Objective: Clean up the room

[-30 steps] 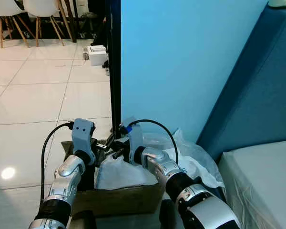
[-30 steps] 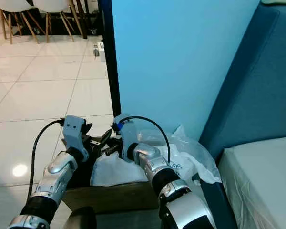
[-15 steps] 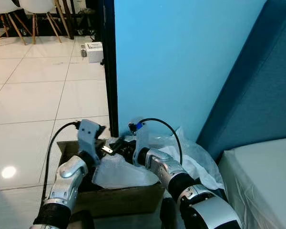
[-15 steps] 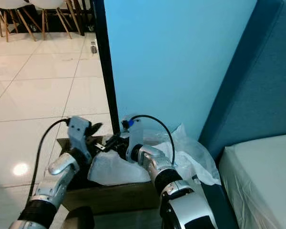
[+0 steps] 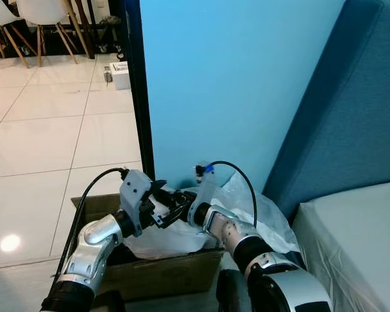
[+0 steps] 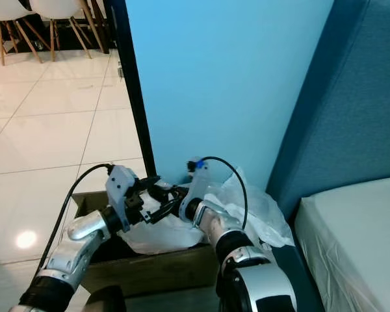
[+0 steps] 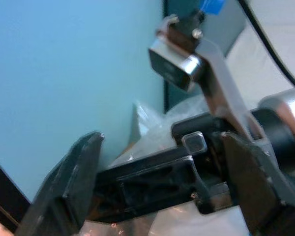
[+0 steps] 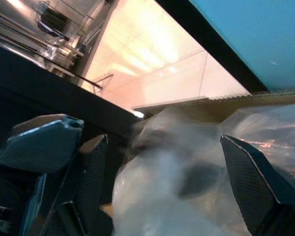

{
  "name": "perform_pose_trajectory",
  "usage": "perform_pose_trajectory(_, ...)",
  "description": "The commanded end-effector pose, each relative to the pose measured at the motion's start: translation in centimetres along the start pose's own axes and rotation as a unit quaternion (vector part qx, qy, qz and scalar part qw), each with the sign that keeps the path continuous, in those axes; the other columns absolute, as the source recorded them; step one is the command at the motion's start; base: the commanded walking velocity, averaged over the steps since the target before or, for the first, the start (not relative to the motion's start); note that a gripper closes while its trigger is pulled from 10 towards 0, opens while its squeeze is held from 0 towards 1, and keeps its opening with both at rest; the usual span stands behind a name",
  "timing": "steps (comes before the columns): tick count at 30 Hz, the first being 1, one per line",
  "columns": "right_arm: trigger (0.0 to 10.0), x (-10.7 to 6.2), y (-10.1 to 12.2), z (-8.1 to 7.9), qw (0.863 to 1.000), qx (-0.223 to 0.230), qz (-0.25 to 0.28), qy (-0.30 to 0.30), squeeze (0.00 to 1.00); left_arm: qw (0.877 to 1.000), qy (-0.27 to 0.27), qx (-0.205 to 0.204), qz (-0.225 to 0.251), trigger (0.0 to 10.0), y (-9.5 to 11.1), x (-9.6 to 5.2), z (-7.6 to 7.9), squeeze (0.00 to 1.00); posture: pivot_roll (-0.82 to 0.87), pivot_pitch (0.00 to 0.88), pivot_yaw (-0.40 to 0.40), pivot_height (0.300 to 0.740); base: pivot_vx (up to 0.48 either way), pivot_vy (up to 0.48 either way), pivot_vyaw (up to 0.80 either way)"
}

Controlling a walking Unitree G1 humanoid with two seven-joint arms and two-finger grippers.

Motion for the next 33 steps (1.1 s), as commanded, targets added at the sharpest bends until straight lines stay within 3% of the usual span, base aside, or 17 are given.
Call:
perform_pose_trajectory(1, 10.0, 1.2, 7.0, -7.0, 0.984, -0.036, 0.097, 0.143, 0.0, 0.986, -0.046, -0.045, -0.151, 10.0, -7.8, -1.1, 3.6, 0.0, -0.04, 0.022, -0.061, 0.515, 0.0, 0.0, 0.0)
perform_pose_trajectory(5, 10.0, 0.4, 8.6, -8.2, 0.977, -0.045, 0.114, 0.176, 0.0, 0.986, -0.054, -0.043, -0.154, 10.0, -8.0, -1.0, 4.2, 0.0, -0.05, 0.026, -0.06, 0.515, 0.0, 0.0, 0.0)
perform_pose_trajectory(8, 10.0, -1.2, 11.0, -9.0, 0.966, -0.068, 0.142, 0.203, 0.0, 0.985, -0.059, -0.04, -0.159, 10.0, -8.3, -0.9, 4.7, 0.0, -0.05, 0.03, -0.059, 0.515, 0.0, 0.0, 0.0)
perform_pose_trajectory(12, 10.0, -2.9, 12.5, -8.4, 0.963, -0.101, 0.159, 0.19, 0.0, 0.984, -0.062, -0.035, -0.163, 10.0, -8.5, -0.9, 4.9, 0.0, -0.05, 0.031, -0.058, 0.515, 0.0, 0.0, 0.0)
perform_pose_trajectory(13, 10.0, -3.7, 13.2, -6.2, 0.968, -0.128, 0.168, 0.134, 0.0, 0.984, -0.062, -0.032, -0.166, 10.0, -8.6, -1.0, 4.9, 0.0, -0.05, 0.034, -0.057, 0.515, 0.0, 0.0, 0.0)
perform_pose_trajectory(17, 10.0, -4.0, 13.4, -5.5, 0.97, -0.135, 0.168, 0.114, 0.0, 0.984, -0.061, -0.031, -0.167, 10.0, -8.6, -1.0, 4.9, 0.0, -0.05, 0.034, -0.057, 0.515, 0.0, 0.0, 0.0)
perform_pose_trajectory(18, 10.0, -5.1, 14.0, -2.1, 0.973, -0.152, 0.173, 0.028, 0.0, 0.984, -0.041, -0.019, -0.17, 10.0, -8.7, -1.0, 4.0, 0.0, -0.07, 0.04, -0.046, 0.515, 0.0, 0.0, 0.0)
perform_pose_trajectory(19, 10.0, -6.0, 14.4, 0.1, 0.971, -0.162, 0.175, -0.031, 0.0, 0.985, -0.025, -0.011, -0.172, 10.0, -8.8, -1.1, 3.4, 0.0, -0.07, 0.04, -0.046, 0.515, 0.0, 0.0, 0.0)
perform_pose_trajectory(20, 10.0, -6.0, 14.4, 0.1, 0.971, -0.162, 0.175, -0.031, 0.0, 0.985, -0.025, -0.011, -0.172, 10.0, -8.8, -1.1, 3.4, 0.0, -0.07, 0.04, -0.046, 0.515, 0.0, 0.0, 0.0)
perform_pose_trajectory(22, 10.0, -8.7, 15.8, 2.9, 0.96, -0.16, 0.208, -0.101, 0.0, 0.989, 0.064, -0.019, -0.136, 10.0, -7.3, -0.8, 0.2, 0.0, -0.08, 0.045, -0.039, 0.515, 0.0, 0.0, 0.0)
perform_pose_trajectory(23, 10.0, -8.7, 15.8, 2.9, 0.96, -0.16, 0.208, -0.101, 0.0, 0.989, 0.064, -0.019, -0.136, 10.0, -7.3, -0.8, 0.2, 0.0, -0.08, 0.045, -0.039, 0.515, 0.0, 0.0, 0.0)
perform_pose_trajectory(25, 10.0, -10.7, 16.6, 3.7, 0.954, -0.141, 0.239, -0.116, 0.0, 0.987, 0.121, -0.084, -0.064, 10.0, -5.2, -0.6, -1.8, 0.0, -0.08, 0.046, -0.037, 0.515, 0.0, 0.0, 0.0)
perform_pose_trajectory(27, 10.0, -11.1, 16.7, 3.8, 0.952, -0.137, 0.245, -0.12, 0.0, 0.985, 0.129, -0.107, -0.042, 10.0, -4.6, -0.5, -2.1, 0.0, -0.08, 0.046, -0.037, 0.515, 0.0, 0.0, 0.0)
perform_pose_trajectory(29, 10.0, -11.7, 16.1, 4.9, 0.948, -0.16, 0.223, -0.16, 0.0, 0.977, 0.131, -0.169, 0.015, 10.0, -3.1, -0.4, -2.4, 0.0, -0.09, 0.048, -0.029, 0.515, 0.0, 0.0, 0.0)
perform_pose_trajectory(32, 10.0, -11.8, 15.7, 5.4, 0.946, -0.173, 0.21, -0.179, 0.0, 0.973, 0.129, -0.19, 0.035, 10.0, -2.5, -0.4, -2.4, 0.0, -0.09, 0.048, -0.029, 0.515, 0.0, 0.0, 0.0)
perform_pose_trajectory(33, 10.0, -11.9, 14.9, 6.3, 0.939, -0.206, 0.18, -0.21, 0.0, 0.969, 0.115, -0.213, 0.055, 10.0, -1.9, -0.3, -2.1, 0.0, -0.09, 0.049, -0.028, 0.515, 0.0, 0.0, 0.0)
Point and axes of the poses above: a point about 5 cm out from each wrist's last joint towards the gripper, its own x axis pointing out of the wrist towards the gripper, its own y axis along the axis of the wrist's last joint, z = x × y, the point moved 6 cm from there along x, pointing out of the wrist towards the gripper, and after that the axes turned 6 degrees about -x, right-handed, at the moved point
